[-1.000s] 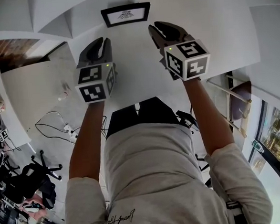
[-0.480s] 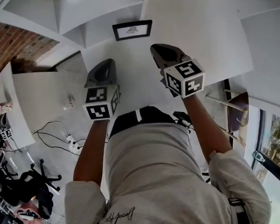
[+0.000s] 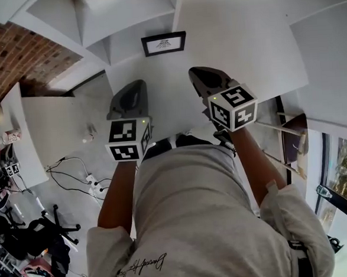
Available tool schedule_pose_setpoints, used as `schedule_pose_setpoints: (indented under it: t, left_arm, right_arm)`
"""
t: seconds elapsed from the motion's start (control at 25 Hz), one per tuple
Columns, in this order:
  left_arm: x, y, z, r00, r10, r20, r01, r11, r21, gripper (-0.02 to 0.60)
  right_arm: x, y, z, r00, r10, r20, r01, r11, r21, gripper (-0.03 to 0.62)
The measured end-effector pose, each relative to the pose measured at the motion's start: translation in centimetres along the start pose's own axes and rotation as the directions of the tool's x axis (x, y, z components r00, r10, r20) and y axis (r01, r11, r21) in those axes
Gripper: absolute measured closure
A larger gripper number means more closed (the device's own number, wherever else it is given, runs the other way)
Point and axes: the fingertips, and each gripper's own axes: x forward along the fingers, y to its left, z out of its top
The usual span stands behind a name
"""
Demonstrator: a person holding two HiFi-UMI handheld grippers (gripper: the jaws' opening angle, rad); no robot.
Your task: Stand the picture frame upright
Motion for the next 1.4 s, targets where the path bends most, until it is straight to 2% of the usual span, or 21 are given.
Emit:
schedule_pose_setpoints:
  t: [0.36, 1.4]
  left_arm:
    - [-1.0, -1.4, 1.0, 0.999, -0.027, 0.021, 0.027, 1.0, -0.016, 0.566]
    - [-1.1, -0.1, 0.8, 1.0, -0.022, 0.012, 0.022, 0.999, -0.045, 0.566]
  right_arm:
    - [-1.9, 1.0, 1.0, 1.0, 0.021, 0.021, -0.021, 1.0, 0.01, 0.566]
    - [-0.3, 2.1, 1.9, 0.998, 0.051, 0.03, -0.051, 0.999, 0.002, 0.566]
